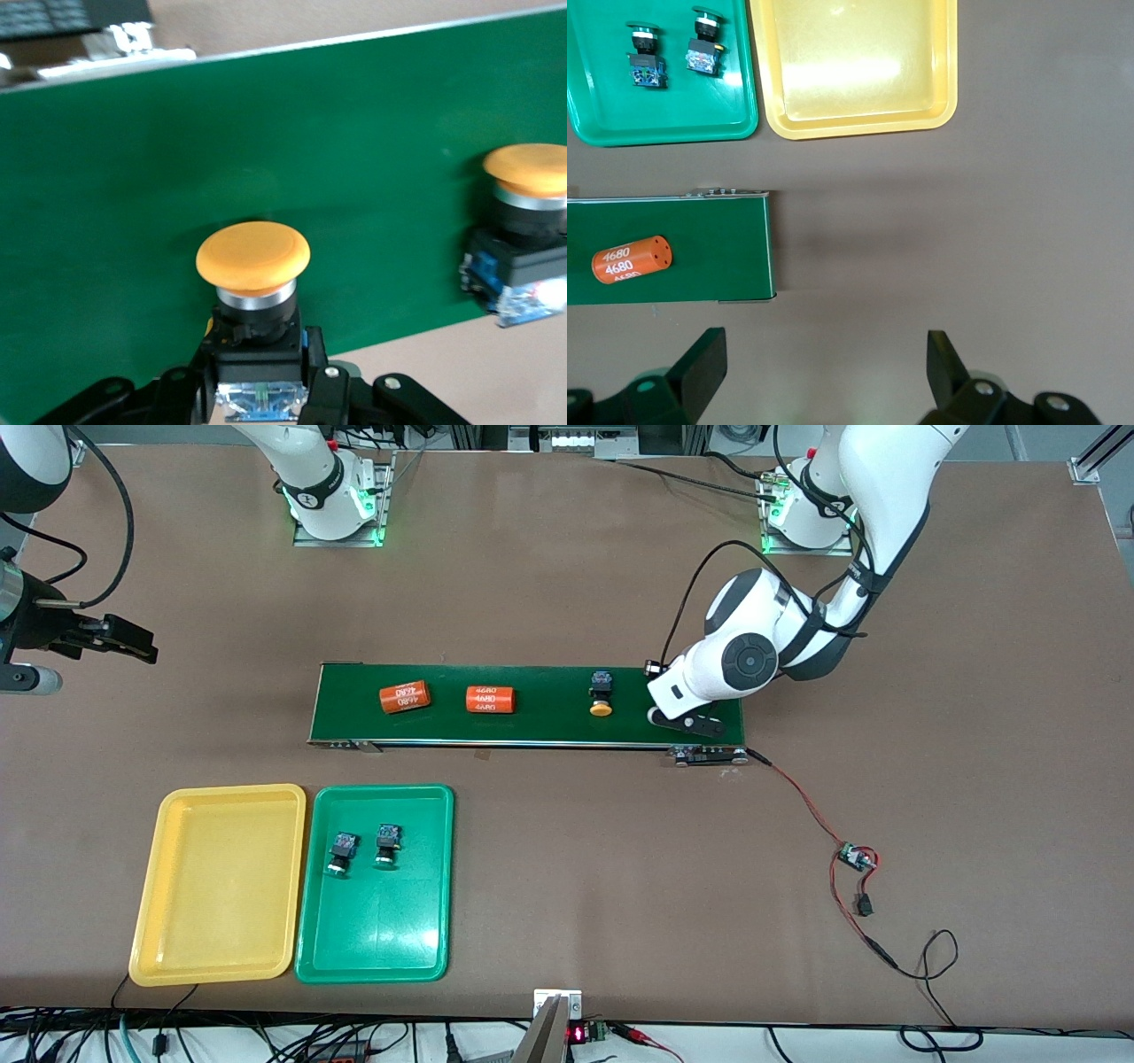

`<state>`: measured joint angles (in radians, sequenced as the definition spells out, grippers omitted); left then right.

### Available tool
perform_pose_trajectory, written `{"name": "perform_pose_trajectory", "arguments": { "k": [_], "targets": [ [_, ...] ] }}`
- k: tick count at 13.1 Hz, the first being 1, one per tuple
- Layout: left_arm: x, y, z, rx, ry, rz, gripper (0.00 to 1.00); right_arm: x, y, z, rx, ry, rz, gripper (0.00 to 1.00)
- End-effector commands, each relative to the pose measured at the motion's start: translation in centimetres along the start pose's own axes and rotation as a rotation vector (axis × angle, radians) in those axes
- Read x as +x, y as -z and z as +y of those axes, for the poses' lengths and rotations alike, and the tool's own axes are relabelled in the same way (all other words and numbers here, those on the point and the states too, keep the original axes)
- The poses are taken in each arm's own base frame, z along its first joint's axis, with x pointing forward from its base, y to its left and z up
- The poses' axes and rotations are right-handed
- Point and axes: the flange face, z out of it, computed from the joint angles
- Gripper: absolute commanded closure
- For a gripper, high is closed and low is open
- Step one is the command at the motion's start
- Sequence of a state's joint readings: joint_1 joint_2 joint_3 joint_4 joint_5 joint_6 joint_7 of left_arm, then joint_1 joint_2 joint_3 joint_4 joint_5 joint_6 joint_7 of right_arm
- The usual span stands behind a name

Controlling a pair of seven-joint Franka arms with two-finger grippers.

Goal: Sort buttons by color to trays
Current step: 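Place the second yellow button on the conveyor belt with the left gripper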

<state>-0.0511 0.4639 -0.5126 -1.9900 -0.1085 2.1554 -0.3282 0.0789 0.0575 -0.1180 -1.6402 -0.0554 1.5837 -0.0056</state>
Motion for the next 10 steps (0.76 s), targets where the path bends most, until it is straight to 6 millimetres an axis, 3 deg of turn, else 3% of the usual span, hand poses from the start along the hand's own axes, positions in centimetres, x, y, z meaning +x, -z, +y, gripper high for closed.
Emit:
{"name": "perform_pose_trajectory", "arguments": {
  "k": [1,2,3,5,7,10],
  "targets": [
    [0.0,0.4,-0.4,0.021,0.020,0.007,0.72,-0.8,0.7,0.3,0.015,-0.013,-0.006,0.00],
    [0.0,0.3,-0.4,0.021,0.049,0.005,0.53,-0.8,0.5,0.4,0.017,-0.016,-0.012,0.00],
    [0.1,0.4,-0.5,0.020,0.059,0.006,0.01,-0.8,0.5,0.6,0.017,-0.019,-0.012,0.00],
    [0.0,1.0,-0.6,0.022,0.062,0.011,0.00,-0.8,0.5,0.6,0.017,-0.019,-0.012,0.00],
    [-0.1,3.8,-1.4,0.029,0.076,0.033,0.00,-0.8,0.5,0.5,0.017,-0.018,-0.012,0.00],
    [-0.4,11.6,-5.3,0.071,0.136,0.058,0.00,-0.8,0.4,0.5,0.017,-0.018,-0.015,0.00]
  ]
}}
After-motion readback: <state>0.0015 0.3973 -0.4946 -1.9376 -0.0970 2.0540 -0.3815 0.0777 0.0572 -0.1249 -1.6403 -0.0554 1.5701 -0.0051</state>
